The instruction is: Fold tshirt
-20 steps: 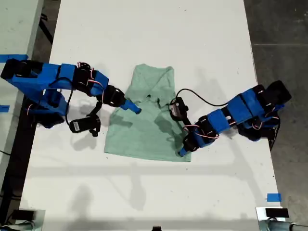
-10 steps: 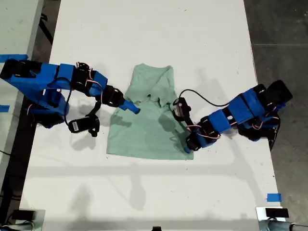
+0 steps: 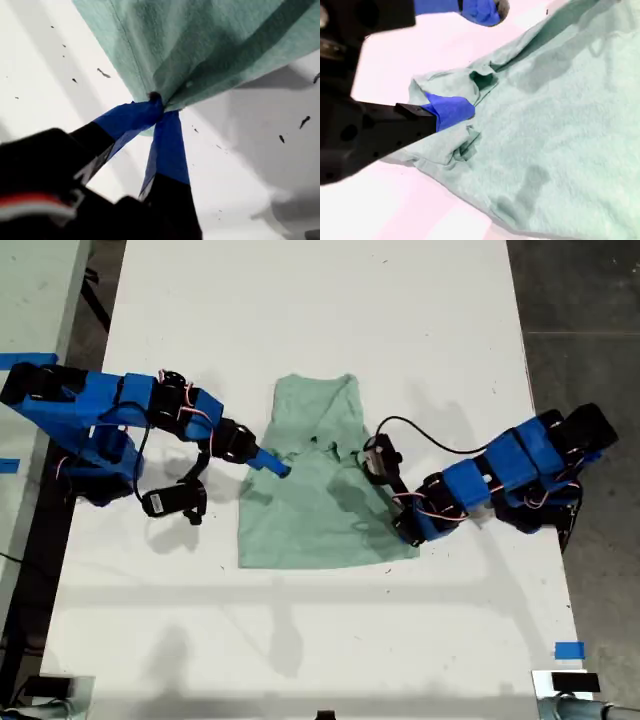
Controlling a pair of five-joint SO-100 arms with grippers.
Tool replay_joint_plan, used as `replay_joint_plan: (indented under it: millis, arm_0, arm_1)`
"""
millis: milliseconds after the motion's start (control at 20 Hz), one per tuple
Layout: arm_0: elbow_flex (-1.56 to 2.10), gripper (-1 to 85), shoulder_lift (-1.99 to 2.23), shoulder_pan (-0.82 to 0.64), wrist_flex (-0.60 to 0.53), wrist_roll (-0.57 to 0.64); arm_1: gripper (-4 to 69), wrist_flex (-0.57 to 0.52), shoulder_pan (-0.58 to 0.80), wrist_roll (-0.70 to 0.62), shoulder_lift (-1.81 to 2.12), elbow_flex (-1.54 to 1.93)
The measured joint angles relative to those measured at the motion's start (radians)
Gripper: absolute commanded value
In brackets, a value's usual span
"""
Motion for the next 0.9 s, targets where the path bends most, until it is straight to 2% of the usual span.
replay_joint_plan:
  millis: [100, 400, 650, 700, 750, 900]
  arm_0:
    - [0.003, 25.9, 0.000, 0.000, -0.011, 0.000]
    - [0.011, 26.0, 0.000, 0.000, -0.012, 0.000]
    - [0.017, 26.1, 0.000, 0.000, -0.018, -0.002]
    - [0.017, 26.1, 0.000, 0.000, -0.021, -0.002]
    - [0.020, 26.2, 0.000, 0.000, -0.021, -0.002]
    - [0.046, 26.4, 0.021, 0.000, -0.028, -0.002]
  arm_1:
    - [-1.2, 0.057, 0.003, -0.023, 0.000, -0.095]
    - [-1.2, 0.055, 0.043, -0.051, -0.112, -0.356]
    - [-0.2, -0.104, 0.092, -0.048, -0.261, -0.466]
    - [16.0, -0.146, 0.100, -0.046, -0.287, -0.469]
    - [28.8, -0.196, 0.107, -0.046, -0.299, -0.471]
    - [25.4, -0.321, 0.126, -0.106, -0.302, -0.471]
